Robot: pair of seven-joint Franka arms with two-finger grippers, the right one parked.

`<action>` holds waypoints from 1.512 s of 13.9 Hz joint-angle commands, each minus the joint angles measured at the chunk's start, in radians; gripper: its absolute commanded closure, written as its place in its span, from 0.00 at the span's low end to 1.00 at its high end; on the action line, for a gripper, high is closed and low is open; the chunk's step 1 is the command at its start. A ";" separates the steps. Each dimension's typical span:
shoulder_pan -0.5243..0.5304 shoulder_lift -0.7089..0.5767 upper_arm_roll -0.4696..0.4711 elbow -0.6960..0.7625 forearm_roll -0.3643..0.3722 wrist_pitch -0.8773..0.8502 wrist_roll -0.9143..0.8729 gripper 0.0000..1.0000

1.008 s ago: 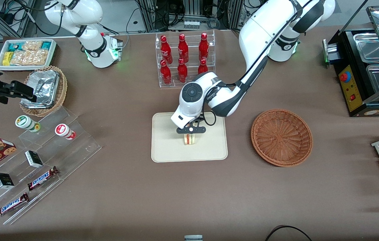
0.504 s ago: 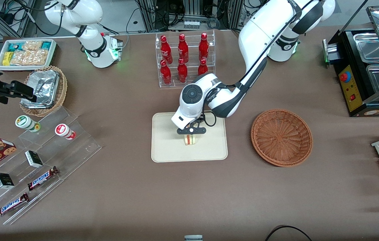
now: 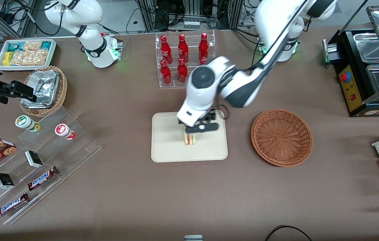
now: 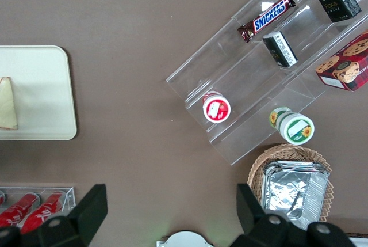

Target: Place sandwich from basket to tray

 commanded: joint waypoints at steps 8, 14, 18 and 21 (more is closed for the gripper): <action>0.312 -0.327 -0.002 -0.036 -0.023 -0.346 0.193 0.00; 0.489 -0.426 0.005 -0.036 -0.083 -0.491 0.548 0.00; 0.458 -0.467 0.195 -0.035 -0.125 -0.538 0.770 0.00; 0.428 -0.469 0.286 -0.029 -0.125 -0.541 0.854 0.00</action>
